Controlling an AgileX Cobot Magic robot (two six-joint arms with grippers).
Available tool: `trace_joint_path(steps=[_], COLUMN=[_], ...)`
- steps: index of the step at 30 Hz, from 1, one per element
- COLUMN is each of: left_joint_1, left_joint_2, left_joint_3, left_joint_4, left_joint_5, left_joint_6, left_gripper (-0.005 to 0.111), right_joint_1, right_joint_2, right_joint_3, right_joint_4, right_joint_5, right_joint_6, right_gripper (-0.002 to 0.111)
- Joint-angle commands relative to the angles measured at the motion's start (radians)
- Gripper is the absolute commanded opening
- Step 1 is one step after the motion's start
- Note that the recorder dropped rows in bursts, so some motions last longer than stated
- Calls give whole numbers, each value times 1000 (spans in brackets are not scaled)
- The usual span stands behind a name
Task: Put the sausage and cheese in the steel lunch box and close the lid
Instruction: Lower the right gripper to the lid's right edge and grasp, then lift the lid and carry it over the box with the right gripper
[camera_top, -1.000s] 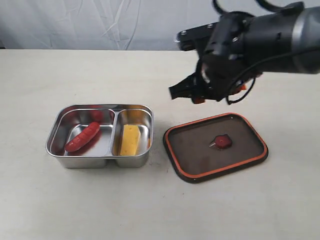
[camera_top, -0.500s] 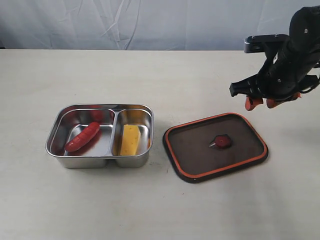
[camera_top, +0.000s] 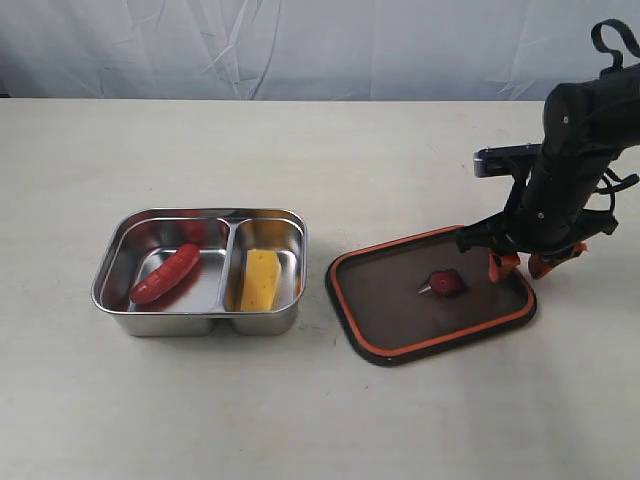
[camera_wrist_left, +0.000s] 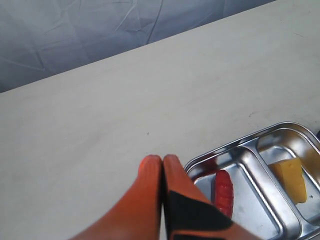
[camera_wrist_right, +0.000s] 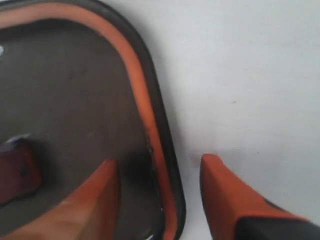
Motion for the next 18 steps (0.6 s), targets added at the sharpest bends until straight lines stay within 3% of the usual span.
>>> trace_joint_path(steps=[1, 4, 8, 16, 18], left_joint_1=[4, 4, 4, 4, 4], left_joint_2=[-4, -4, -4, 8, 27], left_joint_3=[-4, -4, -4, -4, -4], left_joint_4=[-14, -14, -30, -214, -258], left_joint_5=[4, 4, 9, 91, 114], left_joint_6=[-1, -1, -1, -1, -1], left_gripper=[0, 0, 0, 0, 6], right_joint_1=[-7, -7, -7, -7, -7], right_joint_2=[31, 49, 57, 25, -9], right_joint_3=[1, 1, 1, 1, 1], right_joint_4=[-5, -5, -26, -175, -206], right_joint_5=[-14, -13, -7, 63, 57], right_joint_6=[-7, -7, -7, -7, 7], right_gripper=[44, 32, -1, 0, 0])
